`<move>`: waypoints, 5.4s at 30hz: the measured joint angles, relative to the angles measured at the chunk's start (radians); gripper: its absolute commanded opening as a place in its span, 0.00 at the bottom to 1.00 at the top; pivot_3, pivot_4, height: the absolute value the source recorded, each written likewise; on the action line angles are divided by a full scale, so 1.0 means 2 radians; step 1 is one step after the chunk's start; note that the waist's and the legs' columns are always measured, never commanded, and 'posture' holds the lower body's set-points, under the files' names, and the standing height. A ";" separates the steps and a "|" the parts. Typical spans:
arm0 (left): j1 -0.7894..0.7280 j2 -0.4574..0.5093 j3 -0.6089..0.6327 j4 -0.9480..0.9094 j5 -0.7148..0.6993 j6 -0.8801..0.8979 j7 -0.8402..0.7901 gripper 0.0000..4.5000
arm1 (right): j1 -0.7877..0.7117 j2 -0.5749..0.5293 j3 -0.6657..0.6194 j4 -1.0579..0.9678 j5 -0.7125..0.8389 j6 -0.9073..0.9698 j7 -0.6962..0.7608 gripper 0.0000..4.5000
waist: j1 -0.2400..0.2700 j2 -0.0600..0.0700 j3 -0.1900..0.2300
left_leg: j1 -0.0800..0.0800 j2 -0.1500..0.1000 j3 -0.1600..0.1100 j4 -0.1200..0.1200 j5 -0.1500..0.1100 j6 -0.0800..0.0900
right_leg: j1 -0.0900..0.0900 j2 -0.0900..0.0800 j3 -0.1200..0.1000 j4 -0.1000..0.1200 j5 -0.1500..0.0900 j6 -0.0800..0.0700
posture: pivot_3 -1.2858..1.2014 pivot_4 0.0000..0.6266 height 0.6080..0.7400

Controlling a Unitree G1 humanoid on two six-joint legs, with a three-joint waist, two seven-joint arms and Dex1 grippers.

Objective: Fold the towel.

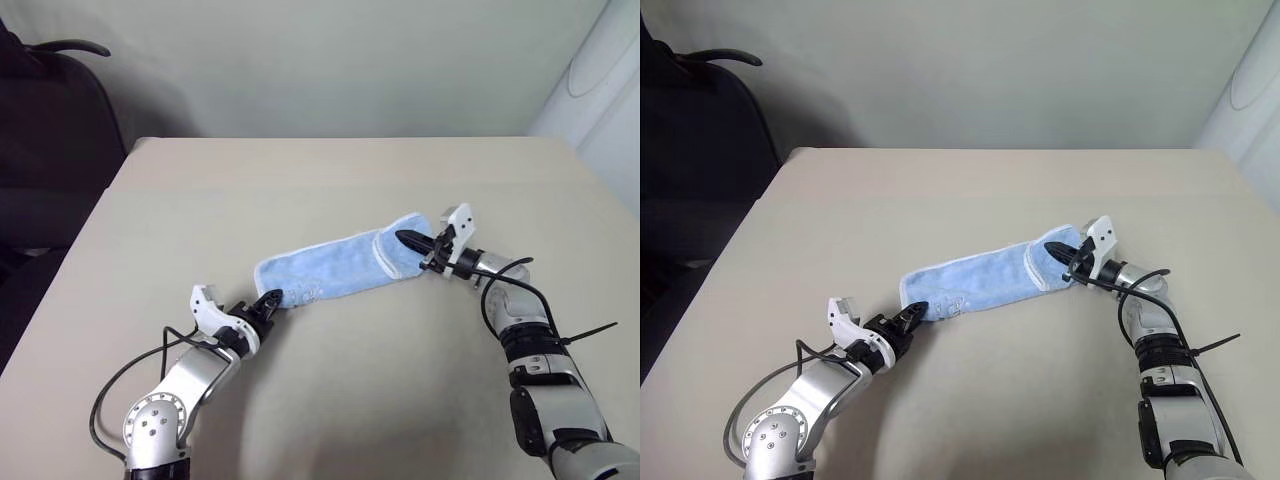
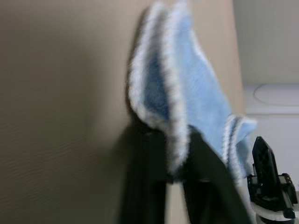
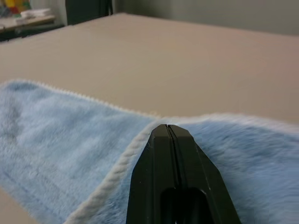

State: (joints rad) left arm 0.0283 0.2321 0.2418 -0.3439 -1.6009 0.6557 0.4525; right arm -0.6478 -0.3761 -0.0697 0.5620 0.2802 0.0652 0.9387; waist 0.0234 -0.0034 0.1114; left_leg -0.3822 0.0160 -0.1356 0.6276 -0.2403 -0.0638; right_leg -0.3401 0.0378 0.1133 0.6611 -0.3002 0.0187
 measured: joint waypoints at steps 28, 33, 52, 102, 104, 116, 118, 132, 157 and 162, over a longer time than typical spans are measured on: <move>-0.380 0.089 -0.260 0.122 0.291 0.120 -0.267 0.01 | -0.017 -0.010 -0.067 0.023 0.020 -0.008 -0.084 0.00 | 0.001 -0.004 0.004 | -0.007 0.007 -0.006 0.002 0.000 -0.003 | -0.008 0.004 0.002 0.000 0.001 0.001 | 0.52 0.24 1.00; -0.438 0.007 -0.287 0.247 0.391 0.111 -0.341 0.01 | 0.022 -0.011 -0.078 -0.017 0.022 -0.006 -0.100 0.00 | 0.002 -0.005 0.004 | -0.011 0.007 -0.006 0.002 0.001 -0.003 | -0.011 0.004 0.002 0.000 0.002 0.002 | 0.52 0.24 1.00; -0.402 -0.055 -0.198 0.226 0.475 0.127 -0.424 0.77 | 0.043 -0.015 -0.083 -0.055 0.029 0.012 -0.117 0.00 | 0.002 -0.005 0.004 | -0.011 0.007 -0.005 0.003 0.001 -0.003 | -0.011 0.004 0.004 0.001 0.002 0.003 | 0.52 0.24 1.00; -0.122 0.061 -0.016 0.026 0.519 0.022 -0.429 0.00 | 0.026 -0.038 -0.059 -0.100 0.130 0.308 -0.082 0.99 | 0.000 -0.006 0.002 | -0.010 0.007 -0.005 0.006 0.000 -0.001 | -0.010 0.004 0.004 0.001 0.002 0.003 | 0.52 0.24 1.00; -0.109 0.061 -0.010 0.018 0.517 0.024 -0.425 0.00 | 0.020 -0.039 -0.051 -0.081 0.117 0.302 -0.079 0.99 | 0.000 -0.006 0.002 | -0.010 0.007 -0.005 0.006 0.000 0.000 | -0.010 0.004 0.004 0.001 0.002 0.003 | 0.52 0.24 1.00; -0.088 0.060 -0.005 -0.006 0.499 0.027 -0.407 0.00 | -0.022 -0.008 0.000 -0.009 0.073 0.263 -0.037 0.99 | -0.009 -0.006 0.002 | -0.009 0.008 -0.005 0.005 0.000 0.000 | -0.010 0.004 0.004 0.001 0.003 0.003 | 0.52 0.24 1.00; -0.088 0.060 -0.007 -0.006 0.499 0.028 -0.406 0.00 | -0.025 0.001 0.008 -0.009 0.069 0.263 -0.031 0.99 | -0.009 -0.006 0.002 | -0.009 0.008 -0.005 0.005 0.000 0.000 | -0.009 0.004 0.004 0.001 0.003 0.003 | 0.52 0.24 1.00; -0.085 0.051 -0.014 -0.006 0.499 0.030 -0.397 0.00 | -0.020 0.007 0.013 -0.023 0.072 0.277 -0.016 0.27 | -0.009 -0.006 0.002 | -0.009 0.008 -0.005 0.005 0.000 0.000 | -0.009 0.004 0.003 0.001 0.003 0.003 | 0.52 0.24 1.00; -0.122 0.040 -0.053 0.018 0.500 0.033 -0.390 0.00 | -0.036 -0.201 -0.300 0.279 0.117 0.172 -0.309 0.20 | -0.002 -0.005 0.002 | -0.005 0.008 0.003 0.002 -0.002 0.003 | -0.010 0.005 0.012 0.003 0.002 0.003 | 0.52 0.24 1.00; -0.120 0.039 -0.052 0.019 0.500 0.033 -0.388 0.00 | -0.041 -0.201 -0.294 0.285 0.113 0.156 -0.309 0.59 | -0.001 -0.005 0.002 | -0.004 0.008 0.003 0.002 -0.004 0.006 | -0.010 0.004 0.012 0.003 0.002 0.003 | 0.52 0.24 1.00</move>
State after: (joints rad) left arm -0.2115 0.3107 0.1372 -0.3061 -0.6009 0.7218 -0.3237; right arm -0.7288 -0.7789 -0.6574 1.1318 0.5053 0.3774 0.3216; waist 0.0208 -0.0142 0.1161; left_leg -0.3911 0.0325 -0.1289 0.6314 -0.2478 -0.0521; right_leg -0.3596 0.0468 0.1382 0.6680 -0.2955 0.0256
